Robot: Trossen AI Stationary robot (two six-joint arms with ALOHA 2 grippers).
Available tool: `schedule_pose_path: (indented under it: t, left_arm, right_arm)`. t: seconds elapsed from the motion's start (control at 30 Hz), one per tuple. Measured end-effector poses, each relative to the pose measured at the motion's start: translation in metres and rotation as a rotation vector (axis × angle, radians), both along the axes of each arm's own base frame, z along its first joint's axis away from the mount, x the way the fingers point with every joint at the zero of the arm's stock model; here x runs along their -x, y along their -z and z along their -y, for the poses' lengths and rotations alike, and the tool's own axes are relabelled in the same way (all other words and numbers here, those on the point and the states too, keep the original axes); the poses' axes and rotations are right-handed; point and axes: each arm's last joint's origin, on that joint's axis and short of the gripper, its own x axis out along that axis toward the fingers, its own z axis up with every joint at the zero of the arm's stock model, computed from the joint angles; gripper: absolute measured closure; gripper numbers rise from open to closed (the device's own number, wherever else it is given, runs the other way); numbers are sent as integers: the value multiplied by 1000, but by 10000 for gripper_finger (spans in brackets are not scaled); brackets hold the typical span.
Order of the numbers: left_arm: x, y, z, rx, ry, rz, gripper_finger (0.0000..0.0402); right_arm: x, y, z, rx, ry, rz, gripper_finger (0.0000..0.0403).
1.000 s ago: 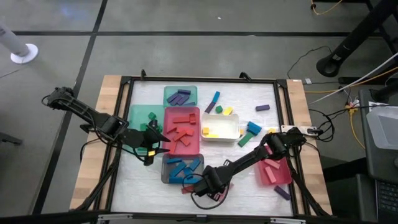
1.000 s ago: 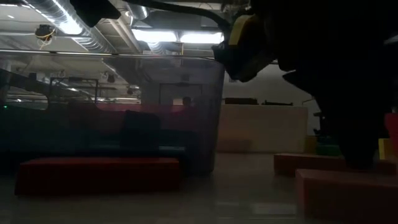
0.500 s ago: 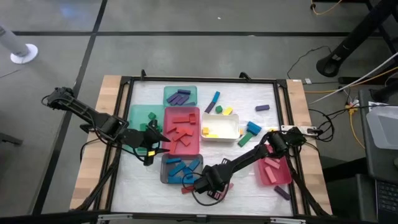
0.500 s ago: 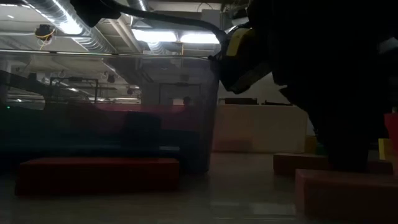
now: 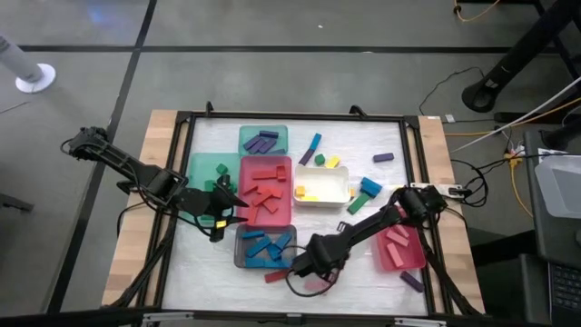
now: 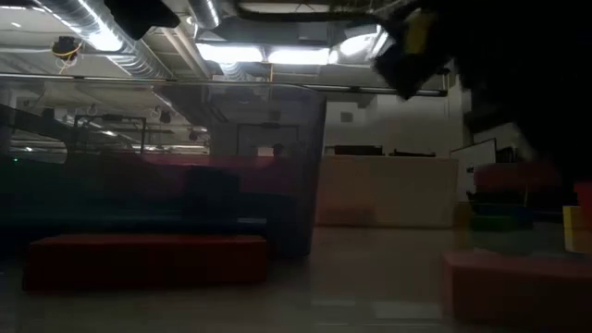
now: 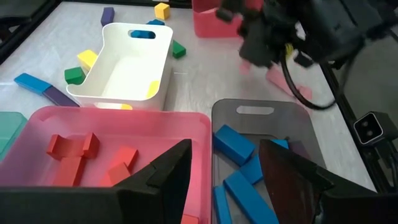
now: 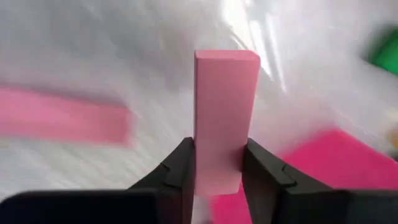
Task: Sort blocks
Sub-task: Put the pink block into the bottom pink bin
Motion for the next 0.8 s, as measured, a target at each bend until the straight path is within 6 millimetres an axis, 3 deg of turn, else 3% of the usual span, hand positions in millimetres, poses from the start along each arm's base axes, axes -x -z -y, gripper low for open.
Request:
schedule_pose_path:
  t: [0.13,0.4,0.67,0.8]
  left_arm:
    - [0,0,0,0,1,3,226]
    - [-7,-5,-8,-12,-28,56,226]
    - [-20,-16,-31,-19,-123,171,226]
    - [-30,-23,-50,11,-196,257,226]
  right_arm:
    - [9,-26,5,-25,-12,43,286]
    - [37,-72,21,-2,-12,153,302]
    - [106,-82,51,65,178,95,291]
    - [135,-81,56,48,240,88,291]
